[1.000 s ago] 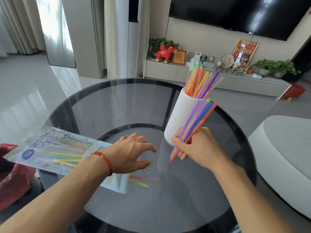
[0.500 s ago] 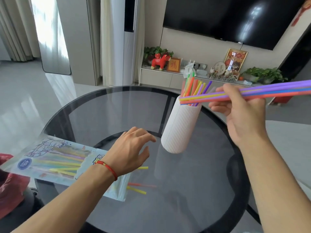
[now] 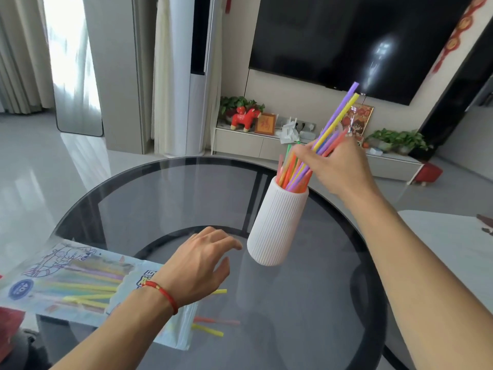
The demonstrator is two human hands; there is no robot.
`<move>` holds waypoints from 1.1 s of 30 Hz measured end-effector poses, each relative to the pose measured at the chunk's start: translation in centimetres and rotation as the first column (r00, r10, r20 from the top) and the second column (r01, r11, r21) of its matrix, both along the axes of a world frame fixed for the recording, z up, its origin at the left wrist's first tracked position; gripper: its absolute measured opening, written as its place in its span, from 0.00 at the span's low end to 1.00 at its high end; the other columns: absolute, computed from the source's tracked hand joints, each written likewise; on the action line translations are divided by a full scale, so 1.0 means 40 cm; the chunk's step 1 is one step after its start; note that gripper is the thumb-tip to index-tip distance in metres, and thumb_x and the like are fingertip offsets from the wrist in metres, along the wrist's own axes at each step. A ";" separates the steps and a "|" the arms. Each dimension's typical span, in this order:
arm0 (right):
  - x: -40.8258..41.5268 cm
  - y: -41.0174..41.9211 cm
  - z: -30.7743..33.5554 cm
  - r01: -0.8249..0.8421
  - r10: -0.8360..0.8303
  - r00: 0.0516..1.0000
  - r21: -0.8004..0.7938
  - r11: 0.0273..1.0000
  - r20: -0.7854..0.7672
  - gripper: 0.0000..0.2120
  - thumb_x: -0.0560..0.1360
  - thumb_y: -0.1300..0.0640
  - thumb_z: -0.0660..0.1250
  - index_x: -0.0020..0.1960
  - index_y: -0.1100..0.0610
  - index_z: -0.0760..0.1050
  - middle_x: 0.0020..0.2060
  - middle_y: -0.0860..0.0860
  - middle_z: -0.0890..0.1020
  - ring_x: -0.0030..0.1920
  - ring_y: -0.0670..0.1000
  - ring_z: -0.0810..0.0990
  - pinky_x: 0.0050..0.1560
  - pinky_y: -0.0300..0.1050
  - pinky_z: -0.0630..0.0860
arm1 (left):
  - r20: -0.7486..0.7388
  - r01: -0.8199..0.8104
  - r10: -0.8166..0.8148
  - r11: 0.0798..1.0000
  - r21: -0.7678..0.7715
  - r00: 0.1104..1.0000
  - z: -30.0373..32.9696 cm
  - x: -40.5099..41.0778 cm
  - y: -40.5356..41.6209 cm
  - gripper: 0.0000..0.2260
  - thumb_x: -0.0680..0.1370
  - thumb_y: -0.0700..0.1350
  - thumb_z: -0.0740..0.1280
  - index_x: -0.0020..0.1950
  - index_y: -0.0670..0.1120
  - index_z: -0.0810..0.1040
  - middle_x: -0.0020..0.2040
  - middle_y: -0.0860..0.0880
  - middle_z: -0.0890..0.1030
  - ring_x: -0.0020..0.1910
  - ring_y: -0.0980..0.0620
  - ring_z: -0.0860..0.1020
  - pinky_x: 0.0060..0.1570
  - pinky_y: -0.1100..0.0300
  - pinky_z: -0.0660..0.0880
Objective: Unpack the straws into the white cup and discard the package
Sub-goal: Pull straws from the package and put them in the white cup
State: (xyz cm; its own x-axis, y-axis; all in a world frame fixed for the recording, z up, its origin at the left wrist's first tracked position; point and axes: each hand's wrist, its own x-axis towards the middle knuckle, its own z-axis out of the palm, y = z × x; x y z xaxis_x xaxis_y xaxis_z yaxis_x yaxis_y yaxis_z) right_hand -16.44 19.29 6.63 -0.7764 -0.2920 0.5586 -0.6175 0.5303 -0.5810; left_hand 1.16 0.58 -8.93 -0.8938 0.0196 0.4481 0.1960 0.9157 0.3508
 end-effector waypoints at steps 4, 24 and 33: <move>0.014 -0.003 0.028 0.006 -0.019 0.994 -0.118 0.993 -0.106 0.14 0.75 0.45 0.76 0.53 0.54 0.83 0.36 0.46 0.80 0.33 0.38 0.78 0.34 0.29 0.71 | 0.000 -0.009 0.009 1.000 -0.008 1.000 0.003 -0.001 -0.004 0.15 0.78 0.42 0.65 0.63 0.51 0.80 0.58 0.52 0.82 0.58 0.50 0.76 0.56 0.55 0.76; 0.042 -0.047 -0.031 -0.023 0.086 0.971 0.273 0.962 -0.223 0.19 0.88 0.55 0.54 0.54 0.63 0.81 0.56 0.58 0.84 0.60 0.58 0.80 0.66 0.57 0.76 | 0.015 -0.008 0.008 1.000 -0.003 1.000 -0.007 -0.008 -0.018 0.17 0.77 0.45 0.66 0.65 0.54 0.77 0.57 0.53 0.81 0.57 0.52 0.76 0.56 0.56 0.76; 0.156 -0.022 -0.044 -0.177 0.237 0.785 0.160 0.971 -0.573 0.11 0.81 0.60 0.62 0.50 0.63 0.83 0.46 0.56 0.86 0.47 0.59 0.82 0.49 0.50 0.78 | 0.571 0.022 0.058 0.991 -0.132 0.819 -0.004 0.066 -0.106 0.53 0.66 0.73 0.69 0.81 0.50 0.52 0.79 0.54 0.57 0.78 0.51 0.54 0.78 0.57 0.54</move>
State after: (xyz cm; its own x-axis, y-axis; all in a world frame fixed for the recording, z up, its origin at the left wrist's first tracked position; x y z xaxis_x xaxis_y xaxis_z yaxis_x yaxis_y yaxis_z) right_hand -10.18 18.41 4.87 -0.2257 -0.4814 0.8470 -0.9234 0.3829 -0.0284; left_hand 3.80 -3.65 -9.10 -0.9884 0.0217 -0.1502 -0.0207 0.9612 0.2751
